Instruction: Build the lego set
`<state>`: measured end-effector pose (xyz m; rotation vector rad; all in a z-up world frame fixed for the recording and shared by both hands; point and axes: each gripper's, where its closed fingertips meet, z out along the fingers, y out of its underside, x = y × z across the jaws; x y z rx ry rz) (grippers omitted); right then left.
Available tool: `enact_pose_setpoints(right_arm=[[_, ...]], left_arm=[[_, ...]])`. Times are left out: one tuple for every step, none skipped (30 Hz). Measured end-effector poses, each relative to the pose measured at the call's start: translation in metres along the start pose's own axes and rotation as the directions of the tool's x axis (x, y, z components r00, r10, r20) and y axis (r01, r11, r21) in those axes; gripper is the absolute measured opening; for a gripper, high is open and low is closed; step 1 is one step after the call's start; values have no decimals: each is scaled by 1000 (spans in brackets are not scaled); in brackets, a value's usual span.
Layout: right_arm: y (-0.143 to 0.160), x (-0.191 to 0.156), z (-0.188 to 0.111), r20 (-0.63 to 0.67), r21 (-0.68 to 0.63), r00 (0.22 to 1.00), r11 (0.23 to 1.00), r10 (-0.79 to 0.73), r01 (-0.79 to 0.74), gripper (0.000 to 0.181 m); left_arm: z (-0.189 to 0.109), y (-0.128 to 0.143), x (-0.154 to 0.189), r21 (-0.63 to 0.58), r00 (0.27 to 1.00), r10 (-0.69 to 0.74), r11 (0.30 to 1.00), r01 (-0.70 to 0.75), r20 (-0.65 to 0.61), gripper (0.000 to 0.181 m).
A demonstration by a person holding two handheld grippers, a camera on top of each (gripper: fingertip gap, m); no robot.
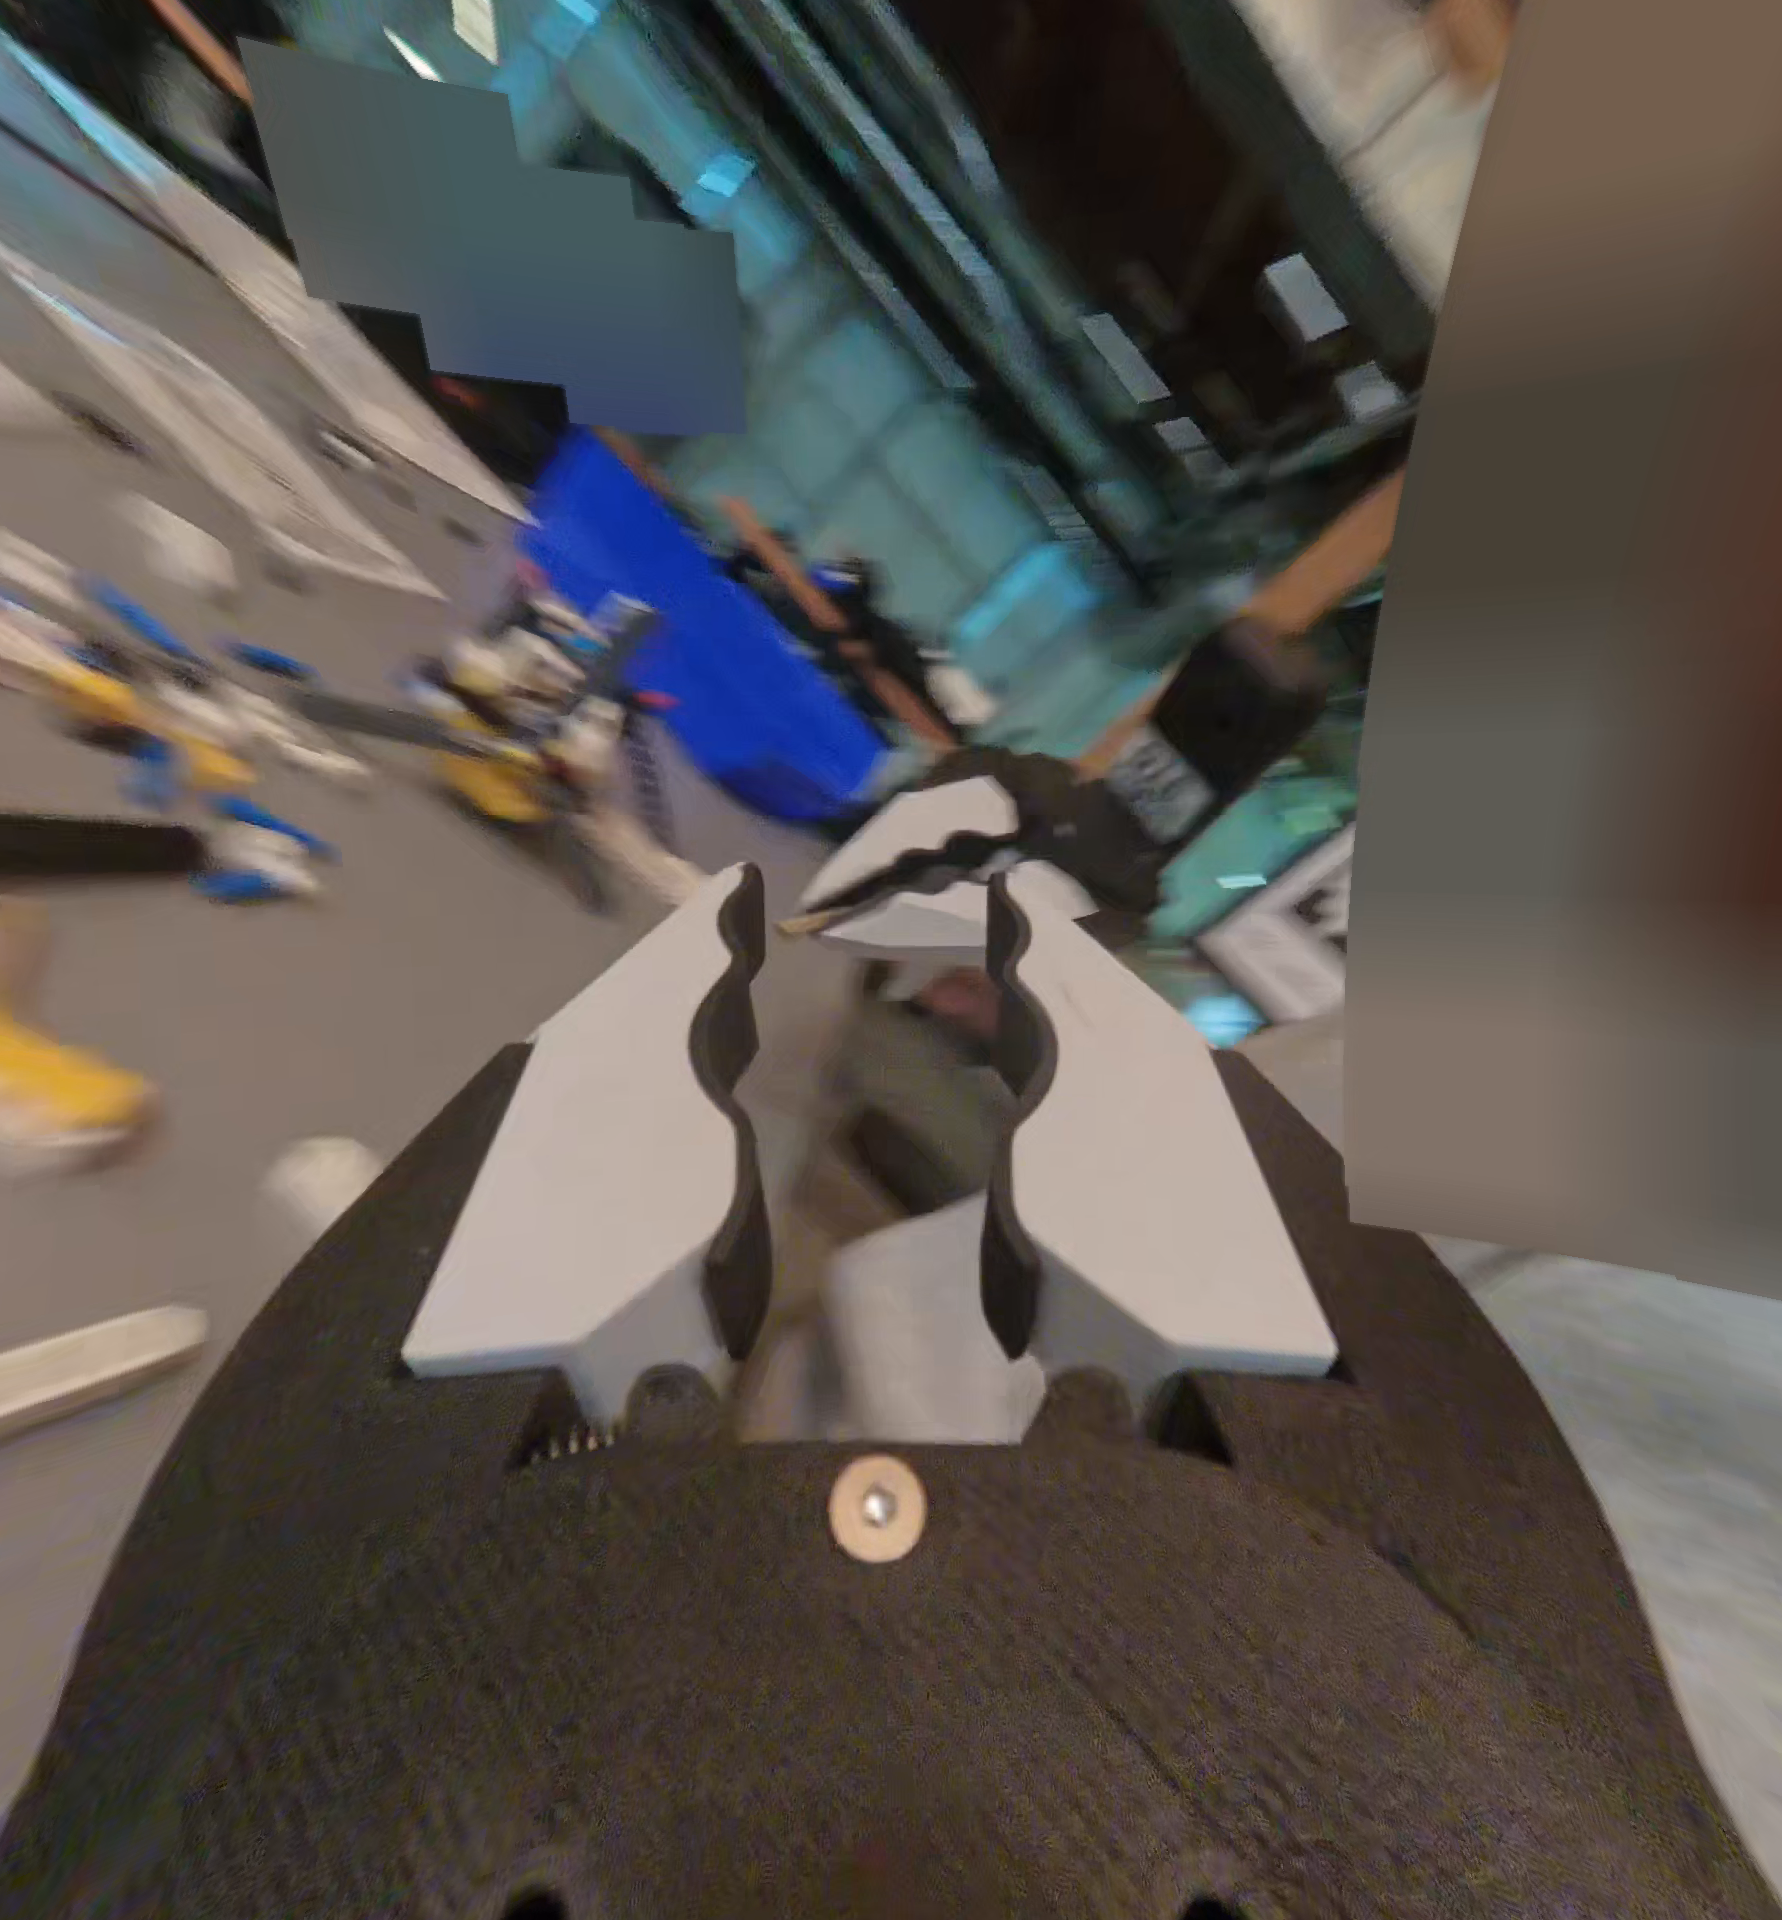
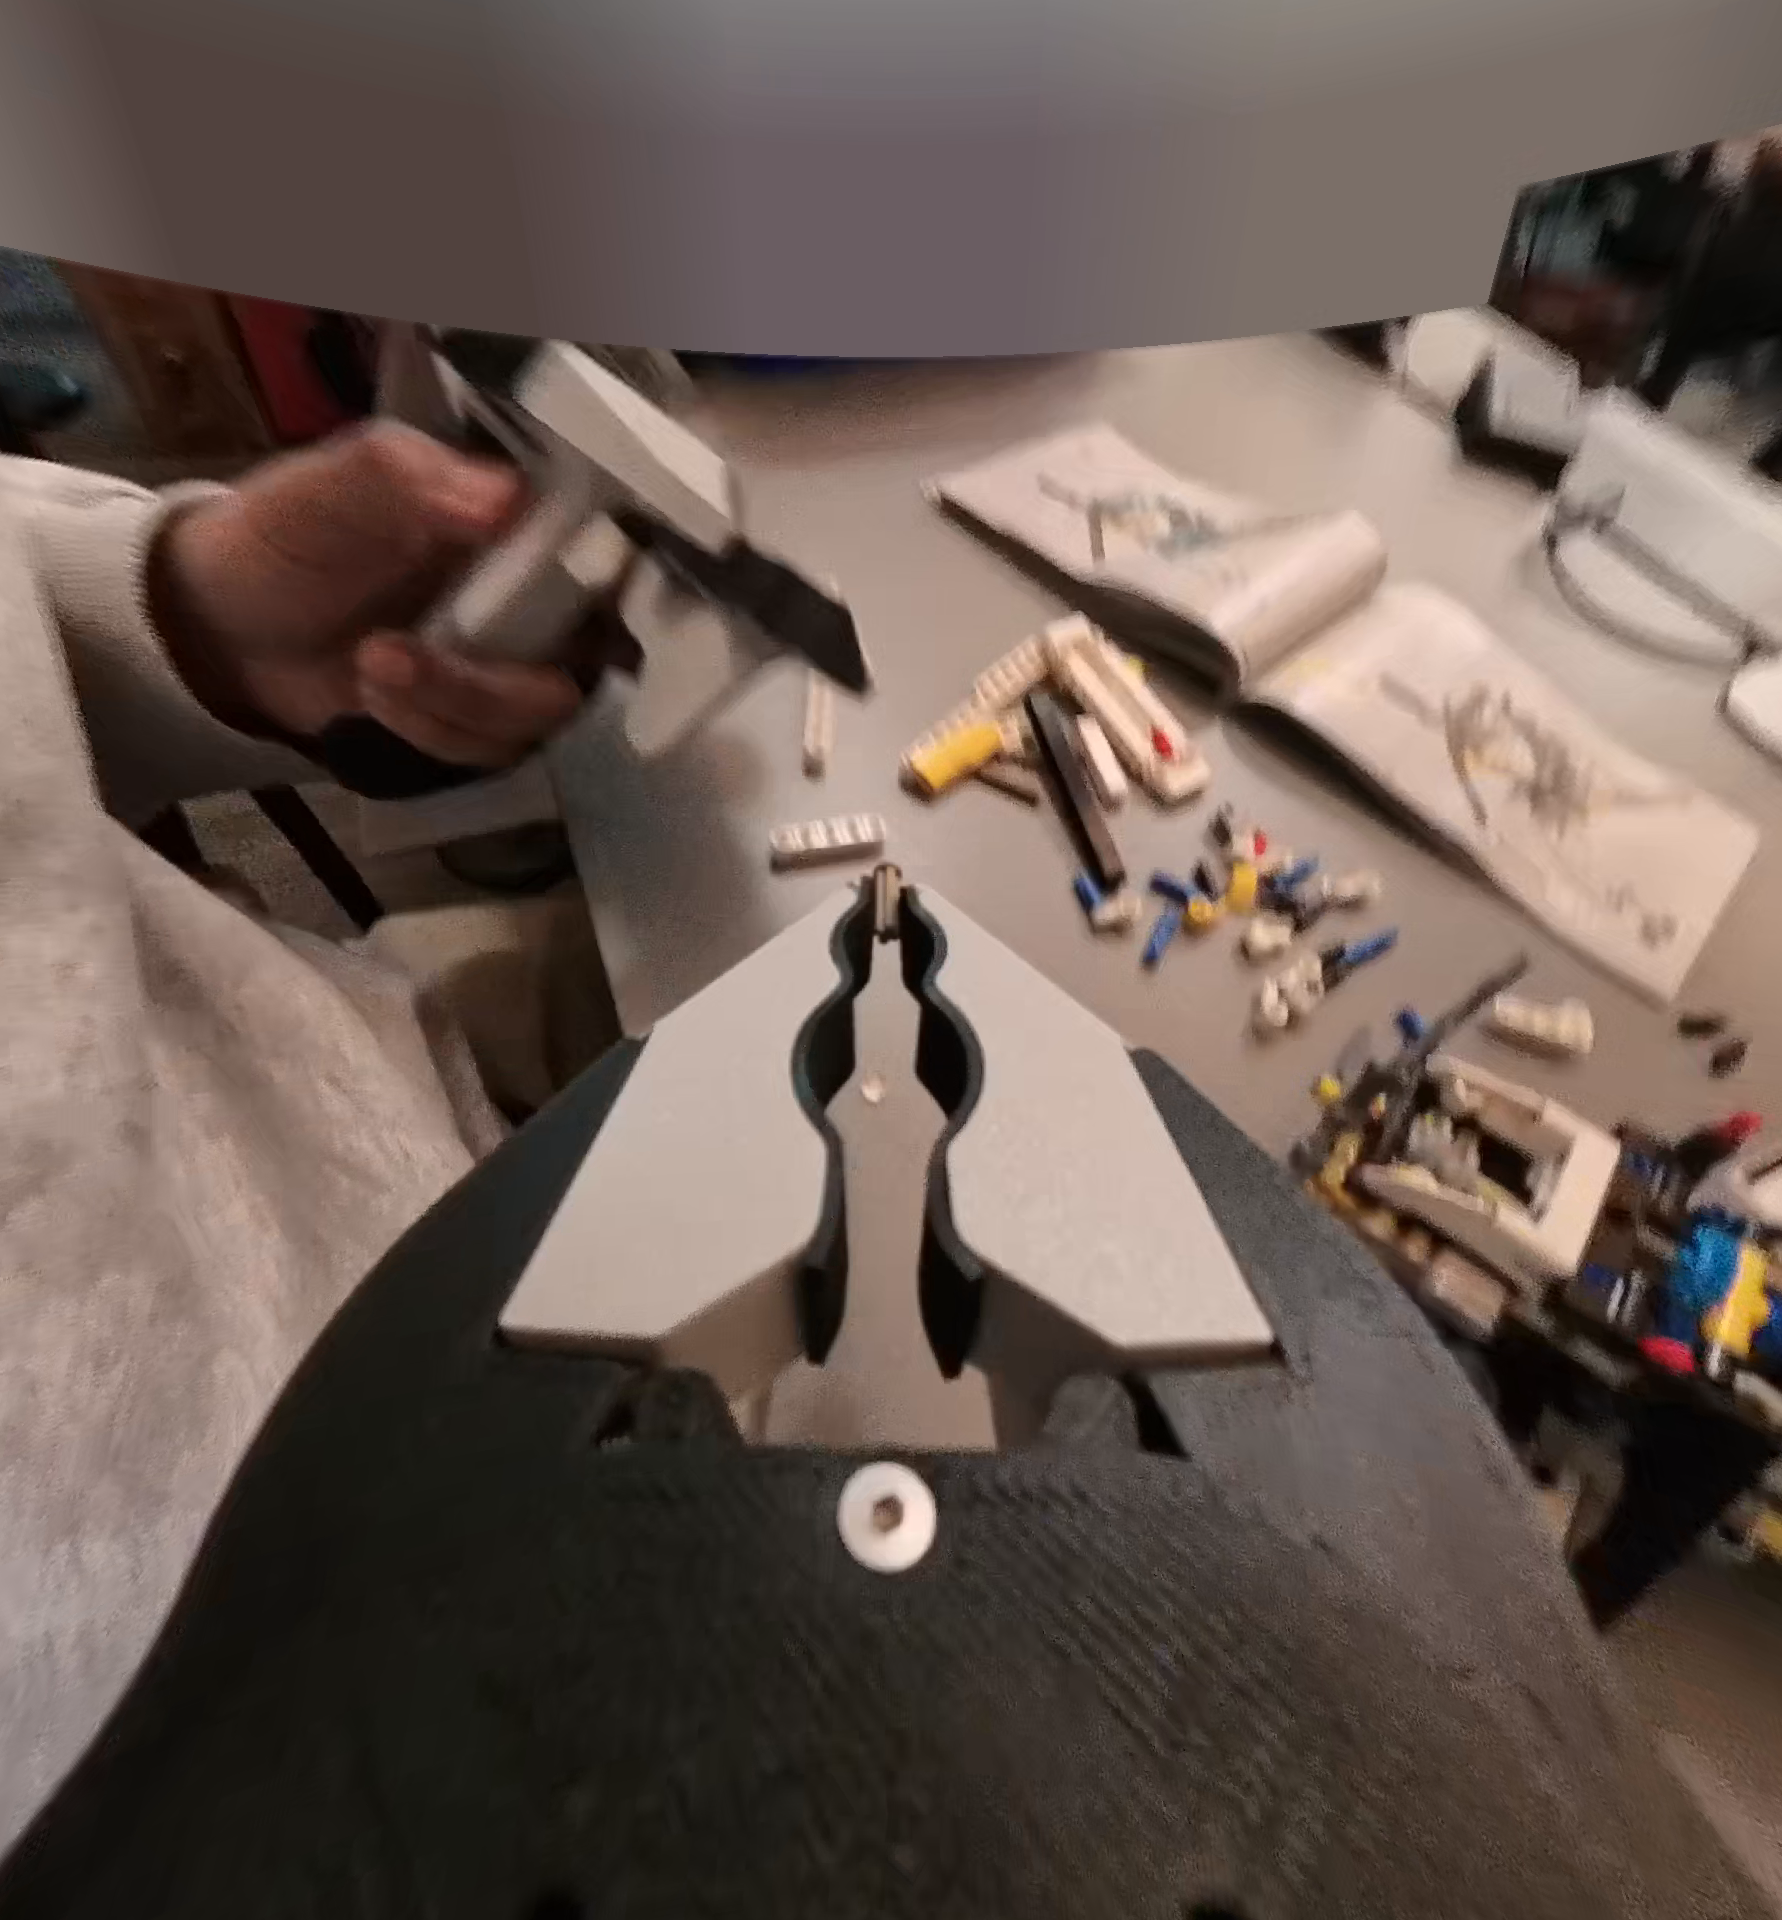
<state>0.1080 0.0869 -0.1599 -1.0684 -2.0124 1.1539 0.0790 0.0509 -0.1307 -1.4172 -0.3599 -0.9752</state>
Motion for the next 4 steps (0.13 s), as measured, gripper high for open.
enact_pose_setpoints(right_arm=[[9, 6, 4, -12, -78, 999, 996, 38, -38, 3], [17, 11, 7, -23, -146, 998, 987, 61, -64, 3], [24, 12, 10, -21, -212, 997, 974, 79, -82, 3], [31, 11, 13, -13, -279, 995, 956, 95, -95, 3]], left_arm=[[-9, -6, -9, 8, 988, 113, 993, -115, 109, 42], [-20, -13, -16, 22, 961, 195, 979, -203, 196, 43], [-31, -20, -18, 50, 941, 237, 965, -256, 244, 43], [-41, -27, -16, 93, 935, 248, 956, -279, 254, 43]])
